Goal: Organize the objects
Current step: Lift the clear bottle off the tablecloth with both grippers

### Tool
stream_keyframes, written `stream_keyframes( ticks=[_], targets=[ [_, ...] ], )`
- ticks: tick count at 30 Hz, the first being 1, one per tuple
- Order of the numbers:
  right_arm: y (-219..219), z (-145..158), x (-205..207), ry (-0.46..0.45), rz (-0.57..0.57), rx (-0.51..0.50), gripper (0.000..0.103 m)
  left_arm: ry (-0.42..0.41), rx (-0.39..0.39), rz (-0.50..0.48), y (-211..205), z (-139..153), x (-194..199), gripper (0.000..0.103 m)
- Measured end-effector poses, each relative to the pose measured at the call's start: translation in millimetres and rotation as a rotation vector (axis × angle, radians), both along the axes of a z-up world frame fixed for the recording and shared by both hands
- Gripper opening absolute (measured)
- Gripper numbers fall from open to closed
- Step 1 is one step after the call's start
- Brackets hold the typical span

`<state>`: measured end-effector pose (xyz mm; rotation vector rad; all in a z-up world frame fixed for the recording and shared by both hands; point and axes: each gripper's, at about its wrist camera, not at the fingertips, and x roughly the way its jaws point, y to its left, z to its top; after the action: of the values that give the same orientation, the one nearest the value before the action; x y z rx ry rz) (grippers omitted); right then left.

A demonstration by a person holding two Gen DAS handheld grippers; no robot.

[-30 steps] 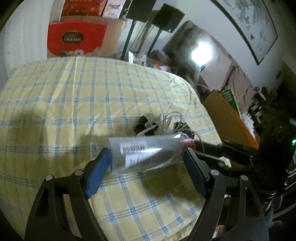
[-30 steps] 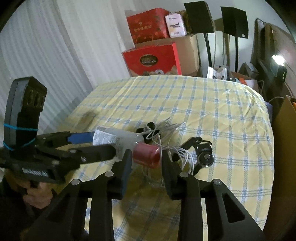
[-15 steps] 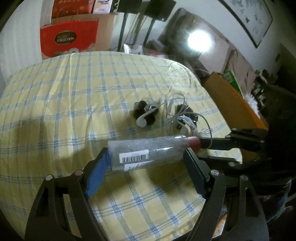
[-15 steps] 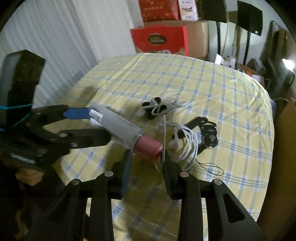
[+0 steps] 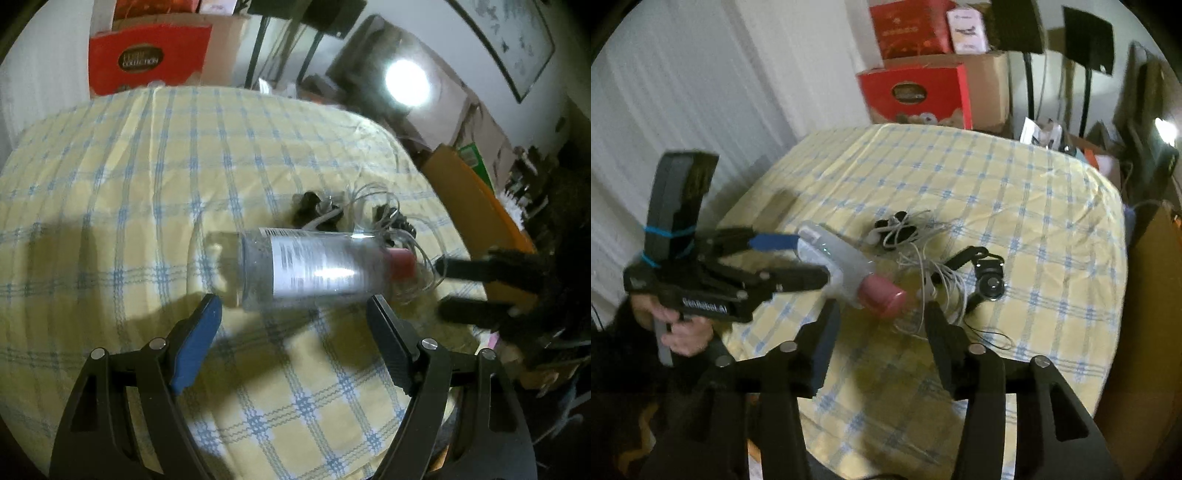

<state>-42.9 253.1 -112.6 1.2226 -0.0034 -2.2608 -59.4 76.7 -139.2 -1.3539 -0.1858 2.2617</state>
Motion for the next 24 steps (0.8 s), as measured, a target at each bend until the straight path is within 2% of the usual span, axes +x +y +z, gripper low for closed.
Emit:
stream_keyframes(
  ticks=[6, 10, 13, 15, 19, 21, 22, 24],
  targets=[
    [-16, -16, -8, -0.035, 0.005, -0.038, 0.05, 0.012, 0.021, 0.029, -11, 6, -10, 0.079],
    [-14, -20, -14, -0.055, -0.038, -0.095, 0.05, 0.001, 0.049, 0.041, -15, 5, -18, 0.079],
    [-5, -20, -16, -0.092, -0.062, -0.099, 0.05, -0.011, 0.065, 0.038, -18, 3, -23, 0.079],
    [2, -12, -13, -0.094, -0.081, -0.059, 0.05, -0.014, 0.065, 0.04, -18, 1, -25, 0.079],
    [19, 21, 3, -0.045, -0.118, -0.048, 0.05, -0.013, 0.072, 0.034, -18, -3, -29, 0.08],
    [20, 36, 13, -0.018, -0.189, 0.022, 0.05, -0.007, 0.068, 0.037, -18, -3, -30, 0.08],
    [18, 40, 16, -0.008, -0.209, 0.018, 0.05, -0.007, 0.067, 0.037, -16, -3, -30, 0.081],
    [11, 40, 17, -0.021, -0.19, -0.054, 0.05, -0.007, 0.062, 0.033, -15, -3, -30, 0.082]
  ],
)
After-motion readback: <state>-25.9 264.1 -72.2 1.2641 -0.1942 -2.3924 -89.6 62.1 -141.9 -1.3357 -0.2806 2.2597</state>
